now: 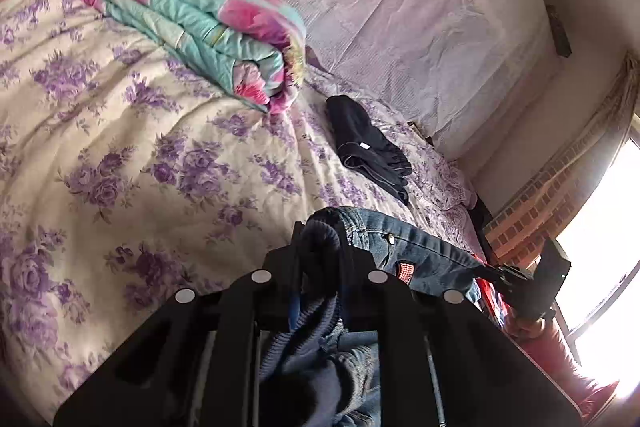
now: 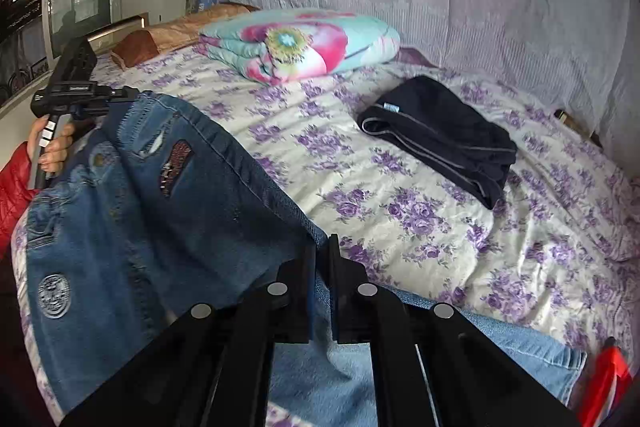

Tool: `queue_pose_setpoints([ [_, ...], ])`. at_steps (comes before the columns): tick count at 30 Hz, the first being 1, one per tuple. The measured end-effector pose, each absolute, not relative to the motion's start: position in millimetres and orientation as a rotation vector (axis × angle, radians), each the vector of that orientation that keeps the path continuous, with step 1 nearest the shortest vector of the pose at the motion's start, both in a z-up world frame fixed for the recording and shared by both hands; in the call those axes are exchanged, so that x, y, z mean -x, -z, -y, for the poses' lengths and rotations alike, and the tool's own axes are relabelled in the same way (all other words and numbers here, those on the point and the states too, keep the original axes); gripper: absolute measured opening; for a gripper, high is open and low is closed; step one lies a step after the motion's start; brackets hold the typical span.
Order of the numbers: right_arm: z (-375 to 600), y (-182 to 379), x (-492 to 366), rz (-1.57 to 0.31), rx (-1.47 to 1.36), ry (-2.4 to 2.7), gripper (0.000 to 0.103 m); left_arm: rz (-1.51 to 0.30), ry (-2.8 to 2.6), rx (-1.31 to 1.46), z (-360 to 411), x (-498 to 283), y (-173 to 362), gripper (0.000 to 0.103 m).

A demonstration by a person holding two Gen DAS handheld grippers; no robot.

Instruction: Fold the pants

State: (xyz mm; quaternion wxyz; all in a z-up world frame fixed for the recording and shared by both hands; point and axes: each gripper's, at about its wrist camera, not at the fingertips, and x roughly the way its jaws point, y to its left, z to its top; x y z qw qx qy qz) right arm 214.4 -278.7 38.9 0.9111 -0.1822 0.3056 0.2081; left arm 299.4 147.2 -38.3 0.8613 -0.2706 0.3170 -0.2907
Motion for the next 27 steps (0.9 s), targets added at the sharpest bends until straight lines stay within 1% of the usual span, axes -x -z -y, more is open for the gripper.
queue_pose_setpoints([
  [2, 275.8, -45.3, -172.8, -0.59, 0.39, -0.431, 0.006, -0.633, 0.62, 0.57, -148.0, -279.1, 29.0, 0.013],
  [5, 267.9, -35.1, -106.7, -0.553, 0.386, -0.434, 0.006, -0.619, 0.643, 0.6, -154.1, -243.6, 22.3, 0.015],
  [6, 266.6, -27.5, -88.6, -0.559, 0.365, -0.446, 0.006, -0.624, 0.638, 0.61, -156.5, -230.4, 21.5, 0.019],
  [8, 266.2, -7.1, -59.4, -0.579, 0.322, -0.475, 0.006, -0.649, 0.601, 0.635, -163.3, -205.3, 25.0, 0.031],
  [9, 266.9, 5.5, -49.7, -0.596, 0.307, -0.478, 0.006, -0.668, 0.575, 0.658, -167.7, -192.6, 30.1, 0.035],
  [11, 268.1, 28.3, -40.1, -0.625, 0.29, -0.476, 0.006, -0.722, 0.527, 0.728, -175.3, -173.5, 45.6, 0.053],
  [12, 269.1, 37.2, -39.9, -0.642, 0.277, -0.479, 0.006, -0.746, 0.507, 0.774, -177.9, -163.7, 54.6, 0.055],
  [14, 272.1, 49.1, -44.2, -0.664, 0.249, -0.489, 0.006, -0.776, 0.488, 0.847, -180.5, -150.0, 68.9, 0.055],
  [17, 274.2, 53.2, -50.2, -0.671, 0.225, -0.504, 0.006, -0.773, 0.464, 0.937, -181.9, -137.3, 78.5, 0.055],
  [22, 280.7, 55.3, -53.8, -0.667, 0.165, -0.524, 0.006, -0.725, 0.425, 0.977, -179.9, -135.5, 68.8, 0.055],
  [24, 281.2, 58.1, -51.9, -0.66, 0.153, -0.525, 0.006, -0.715, 0.398, 1.004, -184.1, -134.1, 68.5, 0.058],
  [25, 282.2, 59.4, -52.3, -0.662, 0.141, -0.528, 0.006, -0.717, 0.399, 1.032, -186.4, -133.1, 70.9, 0.062],
  [26, 284.2, 60.6, -53.9, -0.667, 0.124, -0.535, 0.006, -0.724, 0.412, 1.062, -187.4, -132.1, 73.3, 0.064],
  [27, 287.3, 61.7, -56.8, -0.675, 0.105, -0.544, 0.006, -0.741, 0.43, 1.081, -185.5, -133.3, 75.2, 0.064],
])
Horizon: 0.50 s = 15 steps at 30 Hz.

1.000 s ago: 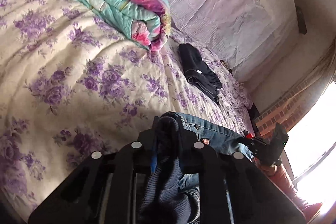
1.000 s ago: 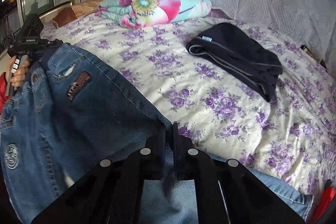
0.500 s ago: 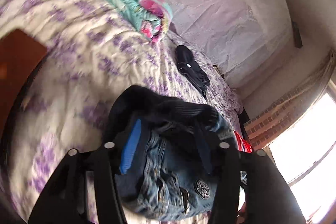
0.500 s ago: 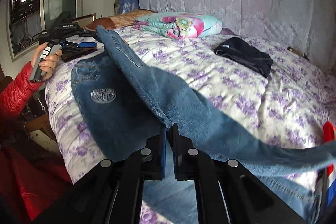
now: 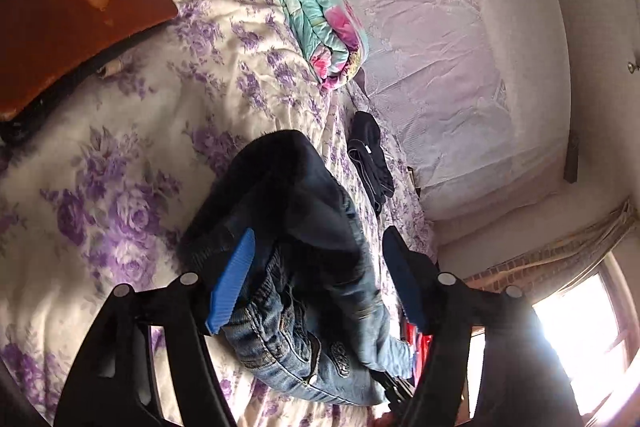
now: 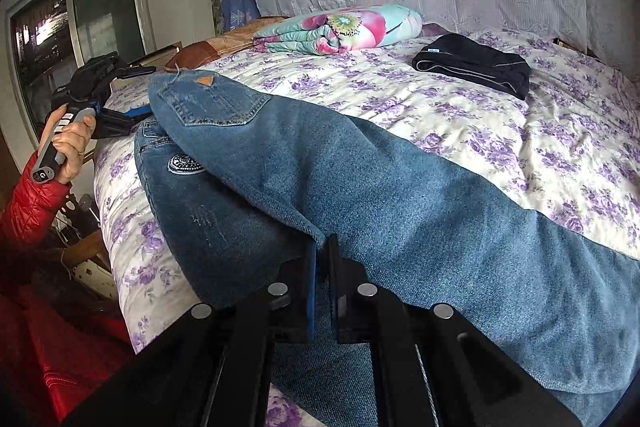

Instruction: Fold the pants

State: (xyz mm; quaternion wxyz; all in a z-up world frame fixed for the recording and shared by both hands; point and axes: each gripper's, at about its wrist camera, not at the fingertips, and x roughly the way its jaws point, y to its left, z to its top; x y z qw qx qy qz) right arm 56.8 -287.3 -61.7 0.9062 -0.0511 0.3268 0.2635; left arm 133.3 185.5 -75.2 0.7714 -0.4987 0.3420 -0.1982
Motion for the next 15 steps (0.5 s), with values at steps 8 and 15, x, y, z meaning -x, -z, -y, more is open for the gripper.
queue_pose_setpoints([
  [8, 293.3, 64.4, -63.2, -0.701, 0.04, -0.573, 0.006, -0.815, 0.37, 0.952, -154.6, -159.0, 66.1, 0.065],
  [15, 286.3, 32.4, -51.1, -0.619, 0.127, -0.536, 0.005, -0.819, 0.367, 0.917, -161.8, -164.6, 49.4, 0.021],
])
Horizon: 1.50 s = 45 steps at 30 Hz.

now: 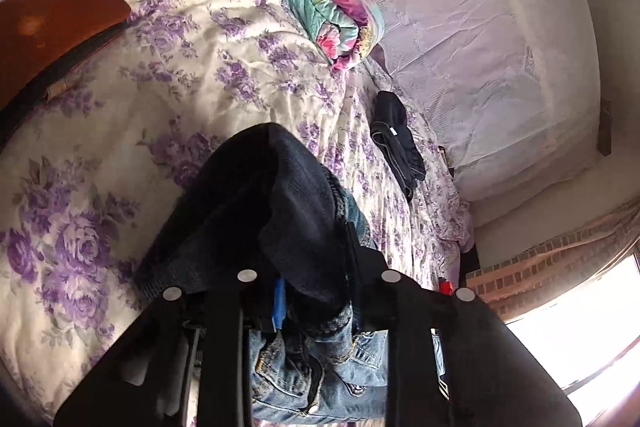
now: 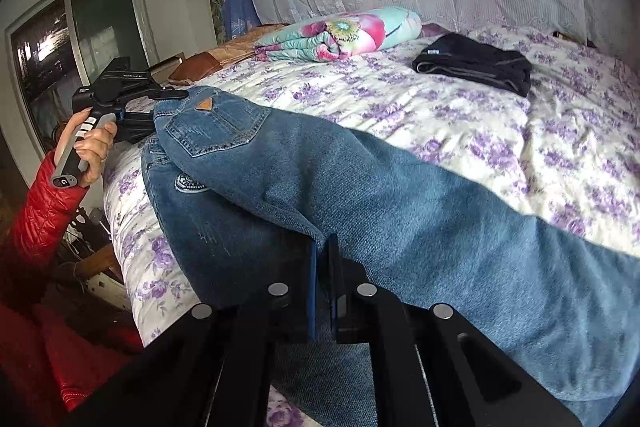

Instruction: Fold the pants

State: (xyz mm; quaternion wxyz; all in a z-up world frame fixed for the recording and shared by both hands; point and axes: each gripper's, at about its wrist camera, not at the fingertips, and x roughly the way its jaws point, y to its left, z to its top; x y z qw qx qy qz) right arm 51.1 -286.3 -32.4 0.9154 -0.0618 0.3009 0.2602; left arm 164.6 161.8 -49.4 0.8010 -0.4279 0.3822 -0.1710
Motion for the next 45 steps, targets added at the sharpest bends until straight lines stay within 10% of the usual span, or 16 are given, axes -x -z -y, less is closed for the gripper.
queue_pose_setpoints([
  [18, 266.2, 75.4, 5.0, -0.749, 0.17, -0.504, 0.006, -0.807, 0.349, 0.782, -182.6, -114.7, 65.8, 0.024],
  [26, 265.8, 75.3, 7.1, -0.739, 0.168, -0.535, 0.016, -0.659, 0.43, 0.49, -114.5, -71.2, 5.9, 0.062],
  [35, 268.7, -15.4, -31.8, -0.595, 0.071, -0.599, 0.026, -0.719, 0.557, 0.384, -47.2, -91.9, 72.3, 0.063],
  [45, 180.3, 30.5, -163.8, -0.858, 0.164, -0.598, 0.026, -0.603, 0.59, 0.264, -37.5, -72.2, 76.8, 0.063],
])
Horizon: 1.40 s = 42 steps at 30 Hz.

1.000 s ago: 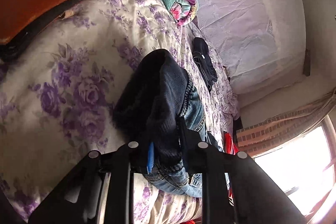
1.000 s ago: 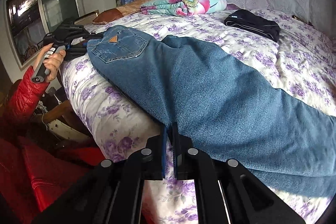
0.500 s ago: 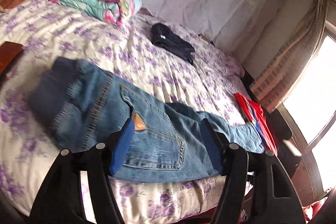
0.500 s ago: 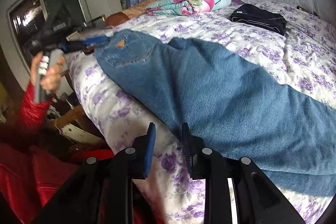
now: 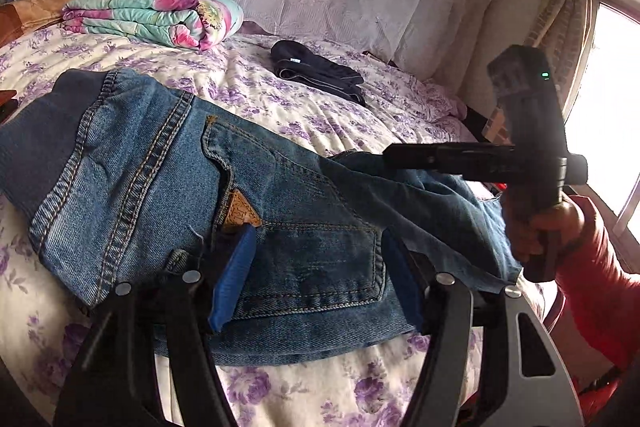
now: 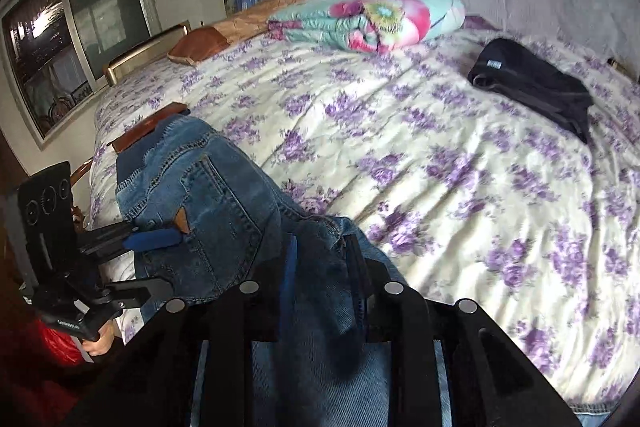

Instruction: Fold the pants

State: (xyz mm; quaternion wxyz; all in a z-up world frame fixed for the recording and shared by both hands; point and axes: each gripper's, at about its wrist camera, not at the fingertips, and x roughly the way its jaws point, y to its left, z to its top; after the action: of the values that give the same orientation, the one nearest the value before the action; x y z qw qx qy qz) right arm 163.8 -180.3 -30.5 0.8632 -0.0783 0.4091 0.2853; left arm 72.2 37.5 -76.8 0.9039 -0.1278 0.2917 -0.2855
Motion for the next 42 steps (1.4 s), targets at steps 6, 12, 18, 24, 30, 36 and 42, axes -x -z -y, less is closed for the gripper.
queue_pose_setpoints([
  [6, 172.8, 45.1, -164.8, -0.864, 0.253, -0.56, 0.01, -0.557, 0.605, 0.223, -34.8, -66.6, 84.2, 0.063],
  [12, 186.9, 39.3, -198.0, -0.867, 0.168, -0.519, 0.008, -0.557, 0.639, 0.242, -39.9, -67.7, 84.4, 0.063],
  [18, 199.5, 51.5, -200.6, -0.855, 0.134, -0.439, 0.042, -0.622, 0.618, 0.268, -42.2, -68.3, 78.1, 0.063],
  [24, 189.8, 6.5, -148.9, -0.657, 0.139, -0.5, 0.042, -0.61, 0.512, 0.399, -78.5, -79.9, 35.1, 0.097],
  [30, 170.9, 68.4, -149.7, -0.851, 0.199, -0.56, 0.045, -0.64, 0.41, 0.291, -84.8, -117.8, 56.6, 0.097],
  [36, 246.7, 12.6, -91.3, -0.666, -0.023, -0.504, 0.063, -0.611, 0.22, 0.015, -45.5, -93.4, 52.2, 0.097],
  [42, 416.0, 15.5, -14.8, -0.603, -0.394, -0.126, 0.064, -0.489, 0.521, 0.129, -26.9, -60.6, 22.3, 0.098],
])
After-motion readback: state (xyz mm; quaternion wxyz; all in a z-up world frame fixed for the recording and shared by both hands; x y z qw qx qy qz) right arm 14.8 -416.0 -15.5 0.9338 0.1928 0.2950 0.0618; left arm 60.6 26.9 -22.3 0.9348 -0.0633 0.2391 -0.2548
